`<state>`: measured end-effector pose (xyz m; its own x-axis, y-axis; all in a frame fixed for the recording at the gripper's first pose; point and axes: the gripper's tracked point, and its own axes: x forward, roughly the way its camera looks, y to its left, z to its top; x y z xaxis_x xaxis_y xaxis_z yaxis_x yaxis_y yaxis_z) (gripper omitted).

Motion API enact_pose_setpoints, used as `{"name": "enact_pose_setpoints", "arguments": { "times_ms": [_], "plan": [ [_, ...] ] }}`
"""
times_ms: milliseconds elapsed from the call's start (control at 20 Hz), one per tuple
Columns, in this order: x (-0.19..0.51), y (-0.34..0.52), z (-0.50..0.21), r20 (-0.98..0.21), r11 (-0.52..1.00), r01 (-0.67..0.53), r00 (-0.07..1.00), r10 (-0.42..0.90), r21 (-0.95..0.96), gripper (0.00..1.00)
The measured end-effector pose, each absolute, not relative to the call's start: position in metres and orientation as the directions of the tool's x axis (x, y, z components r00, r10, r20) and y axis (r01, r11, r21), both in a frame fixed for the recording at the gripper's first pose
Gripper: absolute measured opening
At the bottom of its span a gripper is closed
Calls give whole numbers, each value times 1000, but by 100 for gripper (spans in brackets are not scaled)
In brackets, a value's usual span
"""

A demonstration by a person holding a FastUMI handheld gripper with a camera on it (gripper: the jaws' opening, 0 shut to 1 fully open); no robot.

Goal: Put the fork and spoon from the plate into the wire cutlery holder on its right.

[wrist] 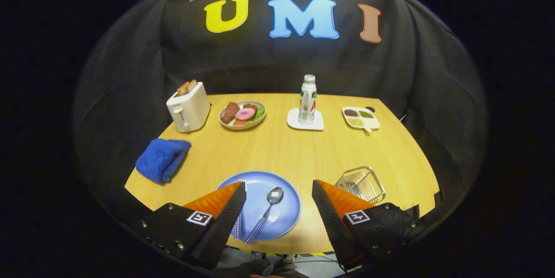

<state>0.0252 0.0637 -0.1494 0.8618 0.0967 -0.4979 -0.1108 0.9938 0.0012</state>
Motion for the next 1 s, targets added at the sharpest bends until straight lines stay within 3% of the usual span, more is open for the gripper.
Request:
{"name": "enact_pose_setpoints", "arguments": {
  "times_ms": [350, 400, 450, 750, 800, 950, 1000],
  "plan": [
    [20, 82, -225, -700, 994, -105, 707, 102, 39, 95],
    [19, 84, -233, -724, 995, -92, 683, 96, 45, 91],
    [18, 83, -240, -741, 995, -86, 665, 93, 47, 87],
    [17, 93, -274, -826, 995, -61, 555, 99, 78, 86],
    [16, 93, -279, -841, 996, -53, 534, 92, 75, 76],
    [13, 92, -290, -873, 997, -30, 481, 73, 66, 76],
    [12, 93, -294, -887, 997, -29, 455, 74, 68, 65]
  ]
}}
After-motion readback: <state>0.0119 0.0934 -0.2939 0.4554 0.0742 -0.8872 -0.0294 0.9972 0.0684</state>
